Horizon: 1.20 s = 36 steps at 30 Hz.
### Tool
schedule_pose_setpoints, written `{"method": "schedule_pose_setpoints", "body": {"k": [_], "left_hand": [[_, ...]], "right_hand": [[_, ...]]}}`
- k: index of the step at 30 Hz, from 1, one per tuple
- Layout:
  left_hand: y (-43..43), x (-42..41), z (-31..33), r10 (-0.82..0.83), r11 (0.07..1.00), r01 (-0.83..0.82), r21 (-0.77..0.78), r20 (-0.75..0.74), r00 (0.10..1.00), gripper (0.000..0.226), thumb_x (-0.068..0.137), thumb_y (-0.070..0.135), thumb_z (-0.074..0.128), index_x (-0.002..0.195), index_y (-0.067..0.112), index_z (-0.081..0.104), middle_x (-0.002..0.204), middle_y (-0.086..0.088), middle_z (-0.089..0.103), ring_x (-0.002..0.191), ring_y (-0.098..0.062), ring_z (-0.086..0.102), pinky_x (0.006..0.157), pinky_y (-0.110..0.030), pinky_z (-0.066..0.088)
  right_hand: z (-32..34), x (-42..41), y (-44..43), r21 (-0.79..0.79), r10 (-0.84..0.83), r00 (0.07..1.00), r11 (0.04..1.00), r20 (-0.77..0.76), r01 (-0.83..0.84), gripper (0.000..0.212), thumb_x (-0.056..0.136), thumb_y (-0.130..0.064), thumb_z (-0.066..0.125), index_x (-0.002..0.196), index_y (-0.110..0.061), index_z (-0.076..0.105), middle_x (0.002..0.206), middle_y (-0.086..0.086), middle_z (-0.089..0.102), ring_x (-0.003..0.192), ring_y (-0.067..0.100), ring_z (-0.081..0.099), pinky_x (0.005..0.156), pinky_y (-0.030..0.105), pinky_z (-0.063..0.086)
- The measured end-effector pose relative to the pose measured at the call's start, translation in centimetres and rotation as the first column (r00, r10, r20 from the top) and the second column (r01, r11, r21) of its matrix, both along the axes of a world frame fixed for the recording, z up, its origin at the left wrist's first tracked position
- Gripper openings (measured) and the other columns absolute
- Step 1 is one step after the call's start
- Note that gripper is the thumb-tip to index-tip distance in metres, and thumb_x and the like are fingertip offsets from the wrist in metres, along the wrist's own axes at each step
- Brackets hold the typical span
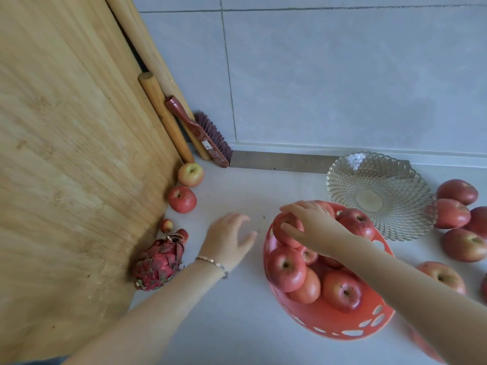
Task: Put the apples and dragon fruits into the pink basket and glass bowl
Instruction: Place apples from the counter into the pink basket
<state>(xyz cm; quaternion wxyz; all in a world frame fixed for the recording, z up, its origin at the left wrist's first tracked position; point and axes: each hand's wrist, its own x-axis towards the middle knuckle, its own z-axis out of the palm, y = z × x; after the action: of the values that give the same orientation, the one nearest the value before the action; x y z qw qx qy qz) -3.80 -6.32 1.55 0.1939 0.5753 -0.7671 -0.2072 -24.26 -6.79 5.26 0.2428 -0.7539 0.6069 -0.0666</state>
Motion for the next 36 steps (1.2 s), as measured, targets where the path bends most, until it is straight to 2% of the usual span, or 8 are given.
{"method": "schedule_pose_setpoints", "body": {"k": [3, 6, 12, 17, 24, 28, 32, 36], "left_hand": [[-4.7, 4.3, 0.1, 0.219, 0.961, -0.237, 0.14, 0.136, 0.966, 0.047, 0.081, 0.027, 0.061, 0.123, 0.006, 0.052, 0.124, -0.016, 0.053, 0.12, -0.032, 0.049, 0.099, -0.037, 0.039], [-8.7, 7.5, 0.2, 0.37, 0.865, -0.432, 0.257, 0.256, 0.893, 0.064, 0.077, 0.029, 0.067, 0.132, 0.013, 0.039, 0.133, -0.016, 0.037, 0.123, -0.035, 0.043, 0.1, -0.04, 0.039], [-12.3, 9.3, -2.3, 0.229, 0.795, -0.468, 0.385, 0.525, 0.82, 0.083, 0.077, 0.047, 0.064, 0.142, 0.024, 0.018, 0.135, -0.013, 0.031, 0.12, -0.036, 0.044, 0.094, -0.039, 0.043], [-13.5, 10.4, -5.6, 0.295, 0.763, -0.493, 0.417, 0.455, 0.841, 0.083, 0.082, 0.041, 0.061, 0.146, 0.03, 0.01, 0.131, -0.013, 0.027, 0.108, -0.034, 0.052, 0.089, -0.037, 0.045], [-13.4, 10.5, -6.8, 0.335, 0.794, -0.49, 0.361, 0.413, 0.847, 0.082, 0.08, 0.04, 0.063, 0.144, 0.03, 0.013, 0.131, -0.014, 0.027, 0.103, -0.034, 0.052, 0.086, -0.036, 0.046], [-13.3, 10.6, -6.9, 0.364, 0.788, -0.505, 0.351, 0.396, 0.843, 0.081, 0.08, 0.039, 0.064, 0.144, 0.031, 0.015, 0.132, -0.013, 0.027, 0.104, -0.034, 0.051, 0.087, -0.037, 0.046], [-13.3, 10.5, -6.5, 0.357, 0.793, -0.501, 0.346, 0.403, 0.843, 0.081, 0.079, 0.039, 0.064, 0.144, 0.03, 0.015, 0.131, -0.014, 0.028, 0.103, -0.036, 0.053, 0.086, -0.038, 0.045], [-13.0, 9.7, -4.6, 0.343, 0.744, -0.519, 0.42, 0.425, 0.837, 0.084, 0.073, 0.04, 0.069, 0.141, 0.032, 0.019, 0.128, -0.015, 0.034, 0.105, -0.037, 0.055, 0.086, -0.04, 0.048]], "right_hand": [[1.2, 2.4, -1.7, 0.035, -0.003, 0.992, 0.999, 0.128, -0.002, 0.028, 0.089, -0.027, 0.054, 0.116, -0.02, 0.06, 0.112, 0.0, 0.065, 0.1, 0.019, 0.061, 0.091, 0.032, 0.046], [1.1, 5.2, -4.2, 0.022, 0.079, 0.99, 0.996, 0.115, -0.082, 0.028, 0.09, -0.028, 0.053, 0.116, -0.019, 0.06, 0.113, 0.001, 0.064, 0.106, 0.021, 0.057, 0.097, 0.037, 0.042], [-0.7, 11.7, -10.3, 0.143, 0.23, 0.973, 0.963, -0.007, -0.227, 0.041, 0.091, -0.027, 0.051, 0.131, -0.022, 0.046, 0.131, 0.006, 0.05, 0.121, 0.024, 0.046, 0.101, 0.034, 0.038], [-4.1, 17.3, -16.2, 0.154, 0.339, 0.913, 0.938, -0.226, -0.31, 0.07, 0.088, -0.018, 0.056, 0.144, -0.033, 0.017, 0.15, 0.01, 0.016, 0.132, 0.034, 0.028, 0.1, 0.042, 0.038], [-5.3, 22.2, -21.6, 0.15, 0.44, 0.826, 0.898, -0.352, -0.414, 0.07, 0.087, -0.006, 0.054, 0.144, -0.03, 0.021, 0.15, 0.011, 0.017, 0.129, 0.04, 0.03, 0.099, 0.046, 0.041], [-6.2, 22.3, -21.8, 0.134, 0.418, 0.852, 0.908, -0.316, -0.396, 0.066, 0.084, -0.017, 0.062, 0.14, -0.024, 0.026, 0.144, 0.013, 0.025, 0.124, 0.039, 0.038, 0.093, 0.045, 0.041], [-7.1, 19.2, -19.4, 0.148, 0.219, 0.946, 0.971, -0.238, -0.187, 0.086, 0.068, -0.032, 0.077, 0.136, -0.026, 0.025, 0.13, 0.014, 0.033, 0.116, 0.039, 0.042, 0.088, 0.045, 0.045], [-5.2, 13.9, -14.8, 0.164, 0.047, 0.996, 0.986, -0.072, -0.035, 0.081, 0.062, -0.036, 0.076, 0.128, -0.025, 0.031, 0.121, 0.009, 0.034, 0.108, 0.034, 0.047, 0.087, 0.041, 0.048]]}}
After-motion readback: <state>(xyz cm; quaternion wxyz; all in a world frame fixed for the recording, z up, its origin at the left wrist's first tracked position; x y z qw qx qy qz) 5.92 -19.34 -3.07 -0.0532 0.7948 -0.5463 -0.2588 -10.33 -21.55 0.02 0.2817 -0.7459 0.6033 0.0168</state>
